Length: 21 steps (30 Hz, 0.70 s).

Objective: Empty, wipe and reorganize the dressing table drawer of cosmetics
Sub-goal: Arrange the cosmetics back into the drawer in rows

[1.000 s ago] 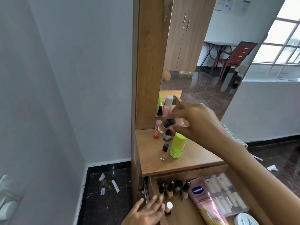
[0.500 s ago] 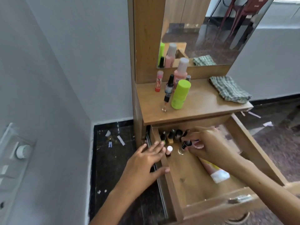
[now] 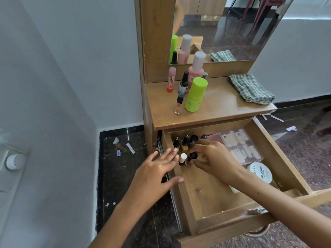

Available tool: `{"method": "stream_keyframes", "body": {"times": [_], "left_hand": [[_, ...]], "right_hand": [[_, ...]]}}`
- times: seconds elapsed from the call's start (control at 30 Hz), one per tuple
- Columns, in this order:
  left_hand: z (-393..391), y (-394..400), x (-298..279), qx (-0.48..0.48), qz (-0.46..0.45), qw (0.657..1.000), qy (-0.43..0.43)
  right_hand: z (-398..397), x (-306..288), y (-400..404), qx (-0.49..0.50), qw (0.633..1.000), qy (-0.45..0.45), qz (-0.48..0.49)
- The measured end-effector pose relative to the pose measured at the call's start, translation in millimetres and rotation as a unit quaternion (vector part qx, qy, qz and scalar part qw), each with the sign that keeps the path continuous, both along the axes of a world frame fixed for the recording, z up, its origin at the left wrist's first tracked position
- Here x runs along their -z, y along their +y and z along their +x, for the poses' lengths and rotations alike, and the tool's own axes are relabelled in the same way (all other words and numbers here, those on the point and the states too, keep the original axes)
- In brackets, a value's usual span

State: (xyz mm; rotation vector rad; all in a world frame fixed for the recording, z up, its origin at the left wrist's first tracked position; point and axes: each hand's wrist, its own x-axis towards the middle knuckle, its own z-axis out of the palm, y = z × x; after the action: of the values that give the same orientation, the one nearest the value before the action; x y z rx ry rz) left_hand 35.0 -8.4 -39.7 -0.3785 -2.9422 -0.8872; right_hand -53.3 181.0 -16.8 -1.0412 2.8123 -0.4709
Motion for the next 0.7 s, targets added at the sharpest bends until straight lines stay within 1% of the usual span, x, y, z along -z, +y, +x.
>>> {"method": "stream_keyframes", "body": {"times": [0.33, 0.47, 0.57, 0.7], "left_hand": [[-1.0, -1.5, 2.9, 0.002, 0.003, 1.0, 0.003], [-1.2, -1.2, 4.5, 0.0, 0.004, 1.0, 0.021], [-2.5, -0.7, 4.3, -0.001, 0.0, 1.0, 0.019], [-4.1, -1.2, 2.9, 0.002, -0.029, 1.0, 0.011]], "right_hand": [[-0.5, 4.0, -4.9, -0.007, 0.999, 0.032, 0.018], [0.3, 5.0, -4.7, -0.013, 0.998, 0.049, 0.029], [4.9, 0.9, -1.0, -0.023, 0.995, 0.089, 0.027], [7.7, -10.2, 1.8, -0.052, 0.984, 0.17, -0.035]]}}
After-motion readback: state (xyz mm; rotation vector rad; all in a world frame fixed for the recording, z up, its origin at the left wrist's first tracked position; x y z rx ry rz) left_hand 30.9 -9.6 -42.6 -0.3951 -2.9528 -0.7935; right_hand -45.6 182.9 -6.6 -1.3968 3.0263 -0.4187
